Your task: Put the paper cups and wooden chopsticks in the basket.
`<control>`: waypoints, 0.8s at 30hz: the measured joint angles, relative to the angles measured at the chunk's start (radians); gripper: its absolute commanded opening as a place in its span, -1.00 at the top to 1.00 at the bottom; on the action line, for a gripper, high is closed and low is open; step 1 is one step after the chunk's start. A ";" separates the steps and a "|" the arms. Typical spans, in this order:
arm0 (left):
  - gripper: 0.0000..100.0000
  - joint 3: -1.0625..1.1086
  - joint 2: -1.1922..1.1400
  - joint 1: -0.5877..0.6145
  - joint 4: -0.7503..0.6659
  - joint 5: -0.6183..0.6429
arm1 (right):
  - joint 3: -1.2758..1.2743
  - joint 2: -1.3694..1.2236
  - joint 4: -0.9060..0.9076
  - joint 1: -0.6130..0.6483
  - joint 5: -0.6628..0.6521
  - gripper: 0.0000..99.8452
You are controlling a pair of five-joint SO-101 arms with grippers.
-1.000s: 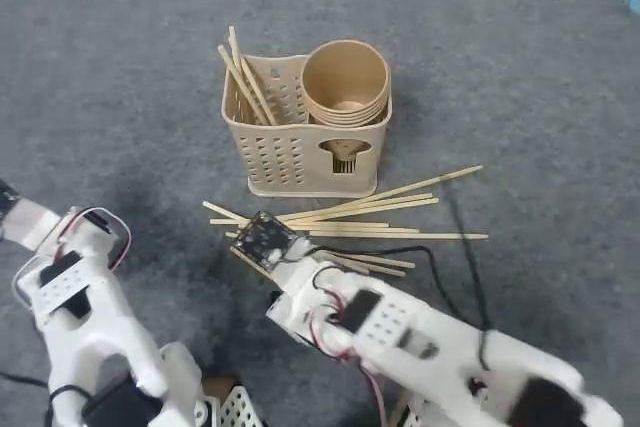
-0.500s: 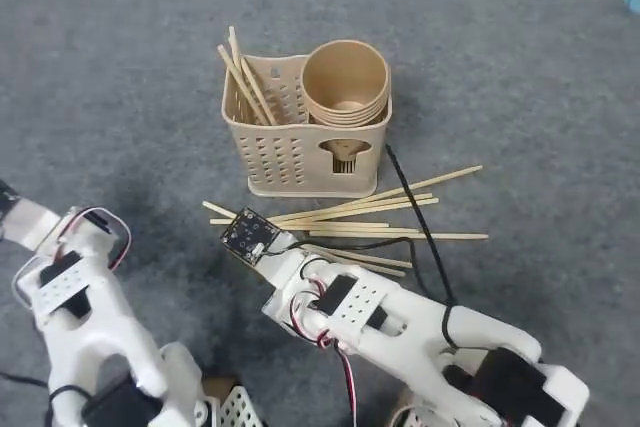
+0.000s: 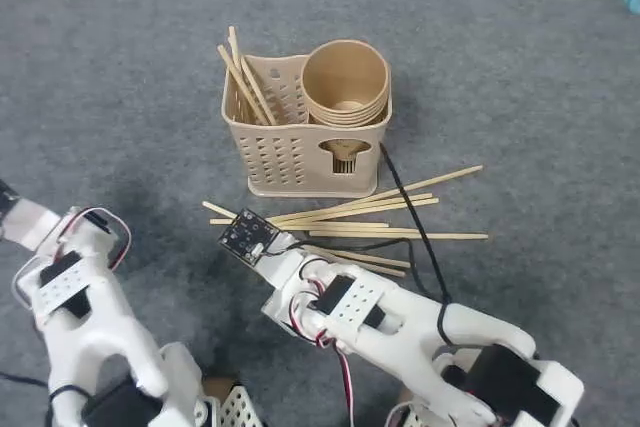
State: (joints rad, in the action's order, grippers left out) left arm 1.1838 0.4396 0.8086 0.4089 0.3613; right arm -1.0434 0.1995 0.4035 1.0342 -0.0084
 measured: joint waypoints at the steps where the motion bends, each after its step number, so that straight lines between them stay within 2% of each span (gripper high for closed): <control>1: 0.77 0.000 0.000 0.000 0.000 0.000 | 0.009 -0.011 -0.002 0.000 0.000 0.85; 3: 0.77 0.000 0.000 0.000 0.000 0.000 | 0.029 -0.028 -0.002 0.000 0.000 0.87; 5: 0.77 0.000 0.000 0.000 0.000 0.000 | 0.035 -0.034 -0.002 0.000 0.000 0.99; 16: 0.77 0.000 0.000 0.000 0.000 0.000 | 0.035 -0.032 -0.002 -0.002 -0.002 0.98; 20: 0.77 0.000 0.000 0.000 0.000 0.000 | -0.025 0.071 -0.002 0.034 -0.002 0.99; 24: 0.77 0.000 0.000 0.000 0.000 0.000 | -0.121 0.278 -0.002 0.038 -0.002 0.99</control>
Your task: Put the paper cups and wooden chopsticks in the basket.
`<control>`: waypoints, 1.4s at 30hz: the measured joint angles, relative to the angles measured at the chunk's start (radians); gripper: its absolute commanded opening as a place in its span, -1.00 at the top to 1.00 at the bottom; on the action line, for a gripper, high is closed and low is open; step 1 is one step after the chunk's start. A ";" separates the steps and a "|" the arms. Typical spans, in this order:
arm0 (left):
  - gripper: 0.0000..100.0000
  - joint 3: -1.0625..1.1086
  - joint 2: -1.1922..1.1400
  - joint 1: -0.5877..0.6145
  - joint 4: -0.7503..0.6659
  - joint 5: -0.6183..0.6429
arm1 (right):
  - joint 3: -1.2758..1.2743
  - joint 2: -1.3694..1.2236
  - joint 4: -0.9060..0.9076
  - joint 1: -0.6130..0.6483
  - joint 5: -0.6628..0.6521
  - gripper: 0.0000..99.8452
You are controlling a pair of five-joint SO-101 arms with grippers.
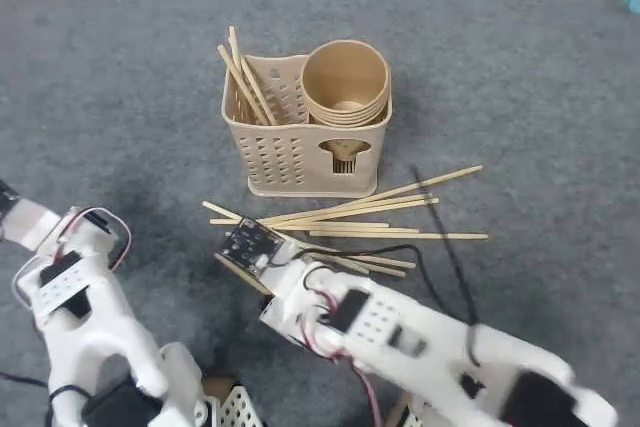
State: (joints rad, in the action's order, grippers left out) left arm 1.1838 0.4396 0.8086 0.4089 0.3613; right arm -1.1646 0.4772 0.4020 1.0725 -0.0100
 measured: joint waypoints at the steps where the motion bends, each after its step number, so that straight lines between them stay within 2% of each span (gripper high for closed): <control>1: 0.77 0.000 0.000 0.000 0.000 0.000 | -0.023 0.061 0.000 0.000 0.000 0.99; 10: 0.77 0.000 0.000 0.000 0.000 0.000 | -0.123 0.605 -0.012 -0.008 0.000 0.99; 15: 0.77 0.000 0.000 0.000 0.000 0.000 | -0.123 0.787 -0.229 -0.103 0.000 0.99; 19: 0.77 0.000 0.000 0.000 0.000 0.000 | -0.123 0.804 -0.456 -0.176 0.000 0.99; 22: 0.77 0.000 0.000 0.000 0.000 0.000 | -0.121 0.802 -0.560 -0.207 0.000 0.99; 31: 0.77 0.000 0.000 0.000 0.000 0.000 | 0.087 0.588 -0.864 -0.321 0.000 0.99; 37: 0.77 0.000 0.000 0.000 0.000 0.000 | 0.338 0.273 -1.043 -0.387 0.000 0.99; 42: 0.77 0.000 0.000 0.000 0.000 0.000 | 0.555 -0.031 -1.097 -0.405 0.000 0.99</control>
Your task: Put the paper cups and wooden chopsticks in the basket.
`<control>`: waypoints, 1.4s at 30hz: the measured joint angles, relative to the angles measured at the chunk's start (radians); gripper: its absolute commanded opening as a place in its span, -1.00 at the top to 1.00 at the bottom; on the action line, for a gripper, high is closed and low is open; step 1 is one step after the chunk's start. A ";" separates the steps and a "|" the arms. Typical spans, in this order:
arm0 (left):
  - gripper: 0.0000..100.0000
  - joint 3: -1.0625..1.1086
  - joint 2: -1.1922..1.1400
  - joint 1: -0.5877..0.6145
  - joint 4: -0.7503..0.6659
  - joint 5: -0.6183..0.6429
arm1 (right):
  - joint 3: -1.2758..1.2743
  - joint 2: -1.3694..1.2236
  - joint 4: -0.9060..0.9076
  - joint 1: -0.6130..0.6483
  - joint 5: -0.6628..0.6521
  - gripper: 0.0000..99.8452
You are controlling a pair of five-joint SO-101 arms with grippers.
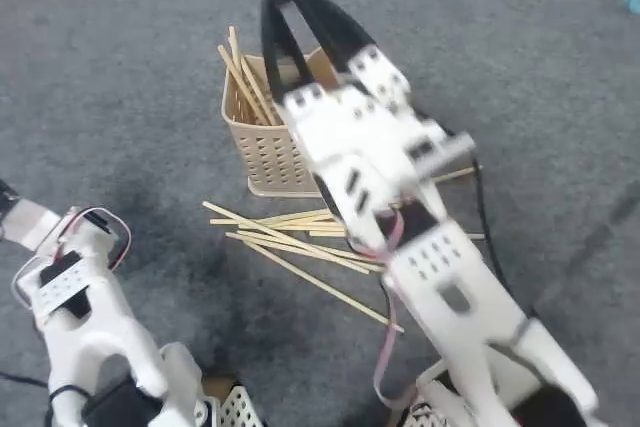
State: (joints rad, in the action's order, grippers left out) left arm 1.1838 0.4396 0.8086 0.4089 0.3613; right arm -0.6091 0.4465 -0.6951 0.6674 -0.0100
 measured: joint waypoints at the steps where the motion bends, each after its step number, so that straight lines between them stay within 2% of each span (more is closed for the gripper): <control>1: 0.77 0.000 0.000 0.000 0.000 0.000 | 0.034 -0.057 -0.002 -0.002 0.000 0.99; 6: 0.77 0.000 0.000 0.000 0.000 0.000 | 0.094 -0.249 -0.006 -0.009 0.000 0.98; 12: 0.77 0.000 0.000 0.000 0.000 0.000 | 0.058 -0.331 -0.006 -0.011 0.000 0.97; 17: 0.77 0.000 0.000 0.000 0.000 0.000 | 0.054 -0.348 -0.003 -0.012 0.043 0.76; 25: 0.77 0.000 0.000 0.000 0.000 0.000 | 0.054 -0.316 0.140 -0.012 0.078 0.87; 34: 0.77 0.000 0.000 0.000 0.000 0.000 | -0.063 0.026 0.446 -0.012 0.127 0.87; 42: 0.77 0.000 0.000 0.000 0.000 0.000 | -0.226 0.425 0.982 0.009 0.127 0.87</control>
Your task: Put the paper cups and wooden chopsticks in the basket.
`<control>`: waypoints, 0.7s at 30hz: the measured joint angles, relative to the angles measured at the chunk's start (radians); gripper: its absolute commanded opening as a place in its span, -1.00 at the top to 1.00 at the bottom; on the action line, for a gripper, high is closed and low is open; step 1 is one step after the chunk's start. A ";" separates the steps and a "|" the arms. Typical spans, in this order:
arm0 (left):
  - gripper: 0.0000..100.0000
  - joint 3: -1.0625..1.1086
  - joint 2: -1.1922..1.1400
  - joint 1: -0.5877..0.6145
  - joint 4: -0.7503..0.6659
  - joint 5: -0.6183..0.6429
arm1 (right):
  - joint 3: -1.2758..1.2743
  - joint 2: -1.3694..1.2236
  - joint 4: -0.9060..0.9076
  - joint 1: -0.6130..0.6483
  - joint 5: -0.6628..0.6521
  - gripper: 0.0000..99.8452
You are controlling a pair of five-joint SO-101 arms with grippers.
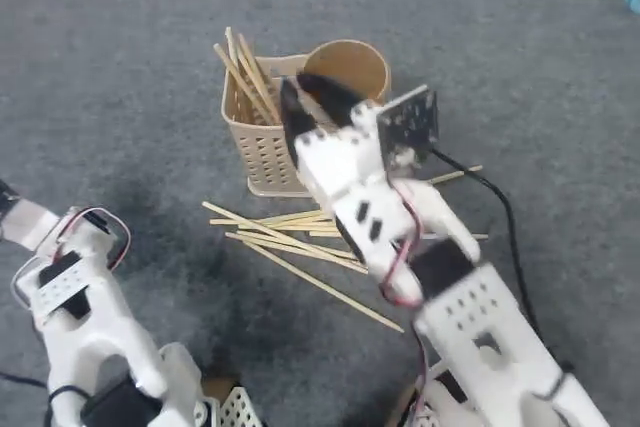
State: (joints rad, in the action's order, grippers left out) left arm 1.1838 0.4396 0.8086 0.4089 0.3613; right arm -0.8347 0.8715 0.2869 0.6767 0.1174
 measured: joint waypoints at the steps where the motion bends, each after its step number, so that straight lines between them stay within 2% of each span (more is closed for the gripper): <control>1: 0.77 0.000 0.000 0.000 0.000 0.000 | -0.011 0.037 0.072 0.014 0.000 0.87; 6: 0.77 0.000 0.000 0.000 0.000 0.000 | -0.015 0.147 0.422 0.091 0.000 0.87; 10: 0.77 0.000 0.000 0.000 0.000 0.000 | -0.046 0.152 0.615 0.163 -0.048 0.87; 14: 0.77 0.000 0.000 0.000 0.000 0.000 | -0.115 0.127 0.651 0.186 -0.075 0.85; 19: 0.77 0.000 0.000 0.000 0.000 0.000 | -0.147 -0.038 0.651 0.186 -0.170 0.61; 21: 0.77 0.000 0.000 0.000 0.000 0.000 | -0.147 -0.133 0.651 0.183 -0.203 0.57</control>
State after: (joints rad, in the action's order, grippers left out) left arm 1.1838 0.4396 0.8086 0.4089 0.3613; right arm -0.9820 0.7380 0.9375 0.8592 -0.0852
